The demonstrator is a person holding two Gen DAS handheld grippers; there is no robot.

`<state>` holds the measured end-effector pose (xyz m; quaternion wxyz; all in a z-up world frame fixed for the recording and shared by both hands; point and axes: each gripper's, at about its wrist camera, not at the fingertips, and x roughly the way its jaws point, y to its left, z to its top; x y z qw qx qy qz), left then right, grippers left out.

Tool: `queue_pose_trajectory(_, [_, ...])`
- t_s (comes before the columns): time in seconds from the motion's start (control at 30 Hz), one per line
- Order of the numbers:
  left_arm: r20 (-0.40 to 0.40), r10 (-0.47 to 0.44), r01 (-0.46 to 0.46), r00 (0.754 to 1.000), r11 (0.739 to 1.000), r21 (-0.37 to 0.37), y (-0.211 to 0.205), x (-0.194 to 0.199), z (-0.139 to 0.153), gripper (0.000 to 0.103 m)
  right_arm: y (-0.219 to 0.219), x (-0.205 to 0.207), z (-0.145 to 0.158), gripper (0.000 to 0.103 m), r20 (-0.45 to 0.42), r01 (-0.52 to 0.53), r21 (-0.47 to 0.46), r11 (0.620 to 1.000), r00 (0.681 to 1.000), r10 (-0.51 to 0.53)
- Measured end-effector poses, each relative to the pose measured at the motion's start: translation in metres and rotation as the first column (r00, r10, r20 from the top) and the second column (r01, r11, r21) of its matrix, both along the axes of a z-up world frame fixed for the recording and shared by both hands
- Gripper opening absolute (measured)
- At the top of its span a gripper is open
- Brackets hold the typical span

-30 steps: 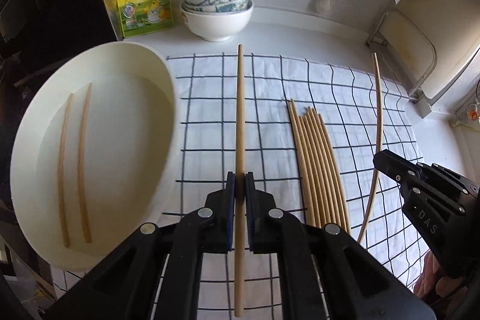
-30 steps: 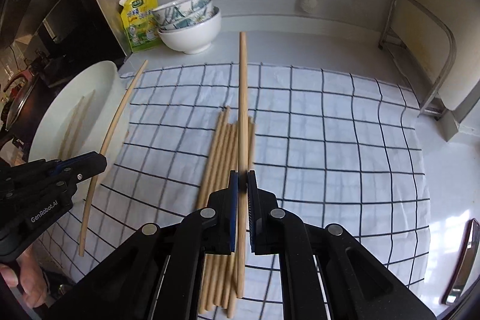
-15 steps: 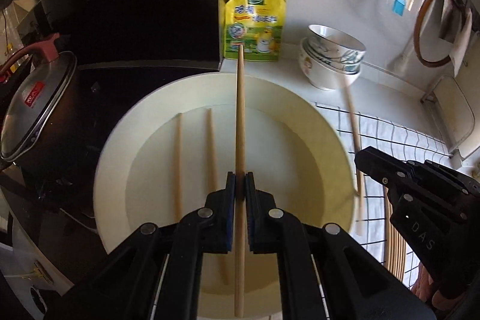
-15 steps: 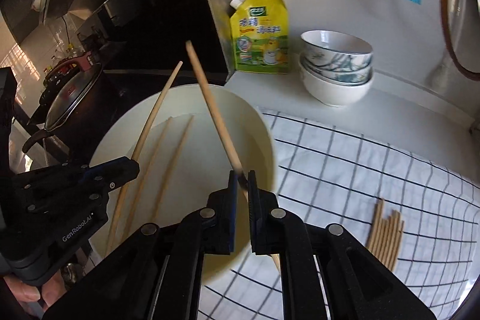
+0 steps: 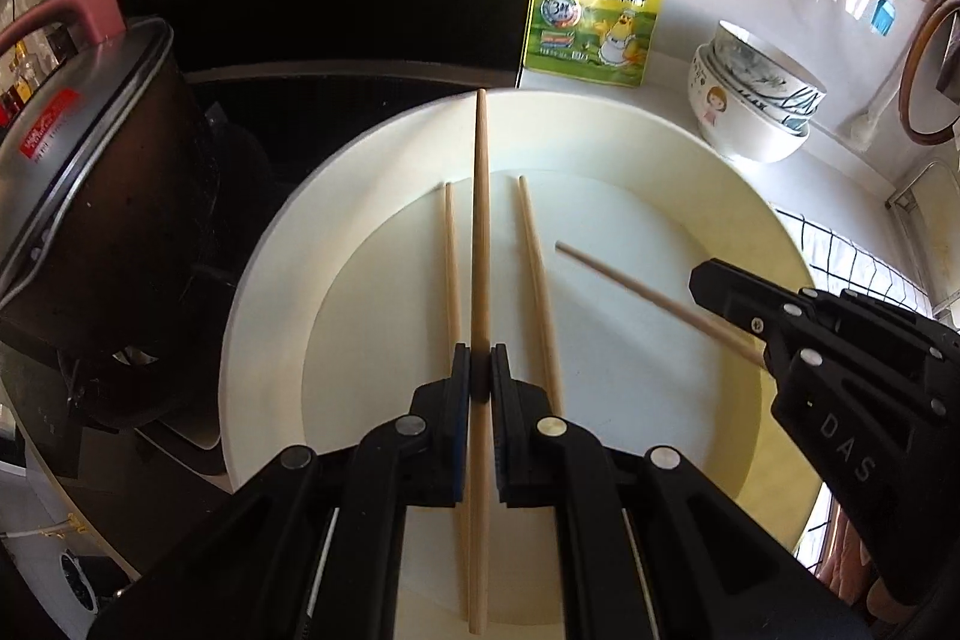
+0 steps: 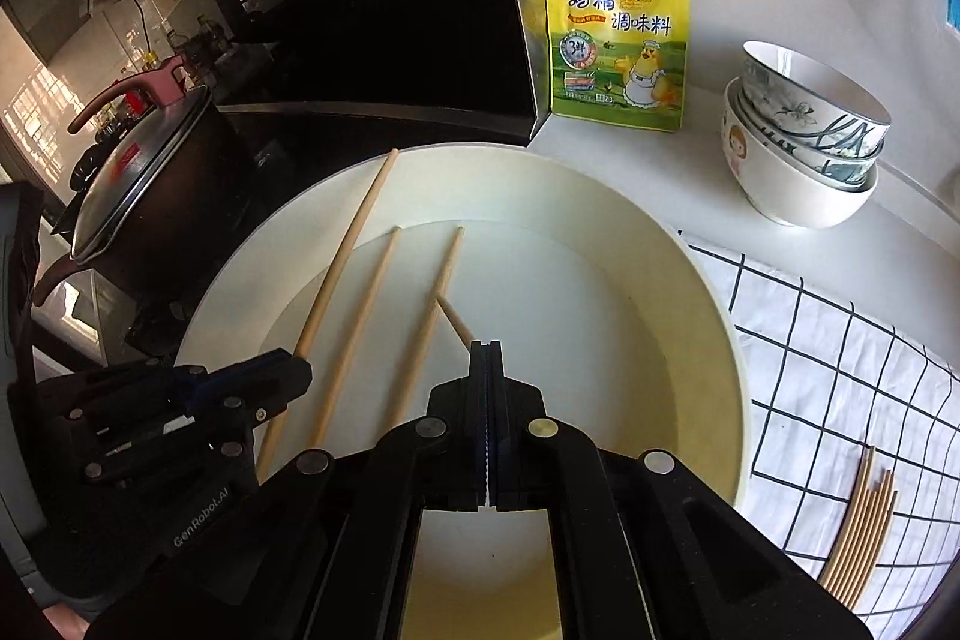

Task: Organize utensils
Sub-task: 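Lift both held chopsticks and carry them over the white basin, then open the left tool into the basin while the right tool releases its chopstick, then move both open tools back down to the chopstick pile on the cloth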

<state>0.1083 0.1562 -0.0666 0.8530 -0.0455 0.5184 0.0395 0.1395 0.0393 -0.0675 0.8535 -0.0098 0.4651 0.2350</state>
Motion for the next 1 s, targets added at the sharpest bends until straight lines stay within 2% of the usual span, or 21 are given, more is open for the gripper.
queue_pose_trajectory(0.3, [-0.048,-0.028,0.027,0.998,0.999,-0.022,-0.004,-0.008,-0.012,0.009,0.003,-0.003,-0.002,0.0,-0.003,0.014,-0.02,1.0,1.0,-0.014])
queue_pose_trajectory(0.4, [-0.05,-0.032,0.031,0.998,0.999,-0.009,-0.008,-0.011,-0.01,0.024,-0.006,-0.007,0.004,0.001,0.007,0.037,-0.022,0.999,0.999,-0.037])
queue_pose_trajectory(0.57, [-0.016,-0.012,0.013,1.0,1.0,0.009,-0.01,-0.019,-0.001,0.067,-0.034,-0.02,0.015,0.015,0.027,0.09,0.0,0.996,0.996,-0.09])
queue_pose_trajectory(0.67, [0.007,-0.004,0.004,1.0,1.0,0.009,-0.012,-0.024,0.006,0.069,-0.055,-0.03,0.023,0.02,0.049,0.124,0.016,0.992,0.991,-0.125])
queue_pose_trajectory(0.77, [0.017,-0.004,0.004,1.0,1.0,0.003,-0.018,-0.026,0.012,0.069,-0.078,-0.042,0.028,0.021,0.06,0.164,0.022,0.986,0.984,-0.165])
queue_pose_trajectory(1.0, [0.055,-0.061,0.061,0.997,0.998,-0.012,-0.055,-0.041,0.029,0.069,-0.135,-0.07,0.034,0.024,0.059,0.259,0.012,0.966,0.964,-0.259])
